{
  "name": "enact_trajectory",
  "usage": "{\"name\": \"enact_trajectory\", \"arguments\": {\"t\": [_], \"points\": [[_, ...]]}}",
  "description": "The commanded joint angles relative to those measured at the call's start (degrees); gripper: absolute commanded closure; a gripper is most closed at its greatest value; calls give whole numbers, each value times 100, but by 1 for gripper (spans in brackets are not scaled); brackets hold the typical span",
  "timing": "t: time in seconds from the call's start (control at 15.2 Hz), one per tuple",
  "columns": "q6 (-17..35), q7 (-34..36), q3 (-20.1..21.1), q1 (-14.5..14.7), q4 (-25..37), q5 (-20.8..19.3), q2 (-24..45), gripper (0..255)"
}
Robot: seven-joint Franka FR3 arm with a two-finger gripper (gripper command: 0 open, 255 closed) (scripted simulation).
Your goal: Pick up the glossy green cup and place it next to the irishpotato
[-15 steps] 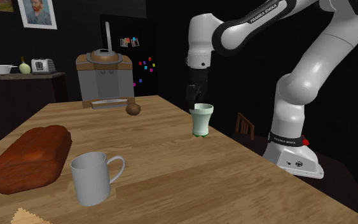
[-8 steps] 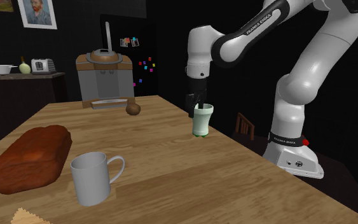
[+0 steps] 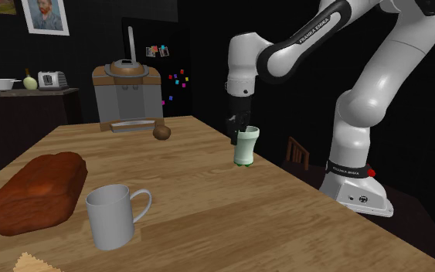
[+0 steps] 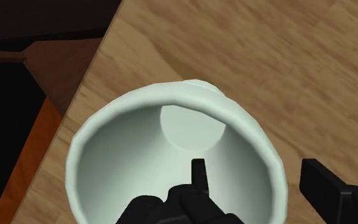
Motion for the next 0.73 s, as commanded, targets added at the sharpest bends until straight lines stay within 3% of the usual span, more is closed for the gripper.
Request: {"name": "enact_trajectory", "arguments": {"t": [0.0, 0.66], "points": [[0, 0, 0, 0, 0, 0, 0, 255], [-186, -38, -37, 18, 85, 20, -104, 255]]}}
